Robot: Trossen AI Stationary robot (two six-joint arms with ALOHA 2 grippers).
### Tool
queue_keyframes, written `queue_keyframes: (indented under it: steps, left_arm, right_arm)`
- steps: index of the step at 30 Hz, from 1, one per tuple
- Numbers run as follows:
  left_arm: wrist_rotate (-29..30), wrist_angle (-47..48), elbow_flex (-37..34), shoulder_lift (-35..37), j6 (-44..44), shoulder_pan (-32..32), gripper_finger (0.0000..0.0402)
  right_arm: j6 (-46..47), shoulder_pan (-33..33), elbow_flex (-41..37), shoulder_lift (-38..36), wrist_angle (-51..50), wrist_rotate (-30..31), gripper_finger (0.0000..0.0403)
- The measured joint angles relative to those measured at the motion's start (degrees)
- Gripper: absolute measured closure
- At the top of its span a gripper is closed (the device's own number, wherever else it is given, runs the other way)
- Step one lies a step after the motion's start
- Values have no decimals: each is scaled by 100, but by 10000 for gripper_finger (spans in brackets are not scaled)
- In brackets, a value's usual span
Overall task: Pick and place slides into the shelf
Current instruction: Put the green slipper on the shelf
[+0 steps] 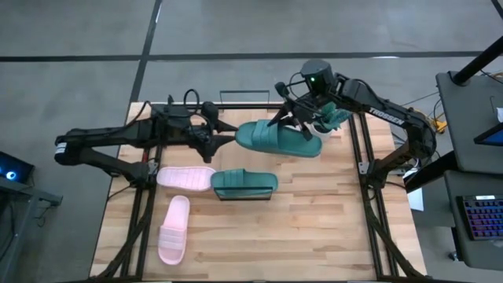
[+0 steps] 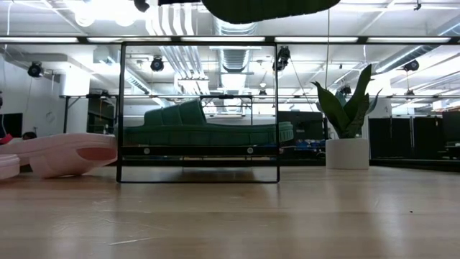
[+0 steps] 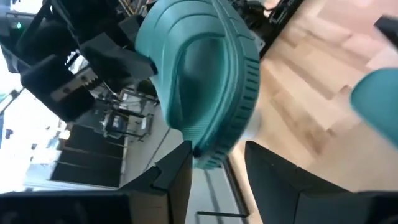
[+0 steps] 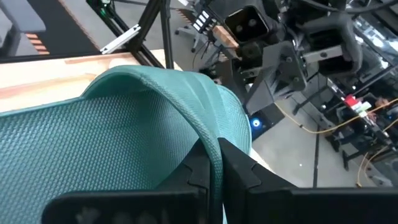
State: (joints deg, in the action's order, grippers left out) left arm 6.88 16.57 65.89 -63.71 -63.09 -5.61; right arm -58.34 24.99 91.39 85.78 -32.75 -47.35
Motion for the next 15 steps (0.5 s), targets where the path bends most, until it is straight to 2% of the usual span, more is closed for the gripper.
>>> queue_keyframes:
  steps: [9, 12, 15]
  left_arm:
    - [163, -608, 5, -433, -399, -2, 274]
    - [322, -567, 9, -467, -441, -6, 307]
    - [406, -542, 9, -497, -499, -2, 366]
  right_arm:
    - [222, 97, 0, 4, 14, -46, 394]
    - [305, 101, 0, 4, 2, -46, 394]
    - [303, 94, 0, 3, 20, -46, 394]
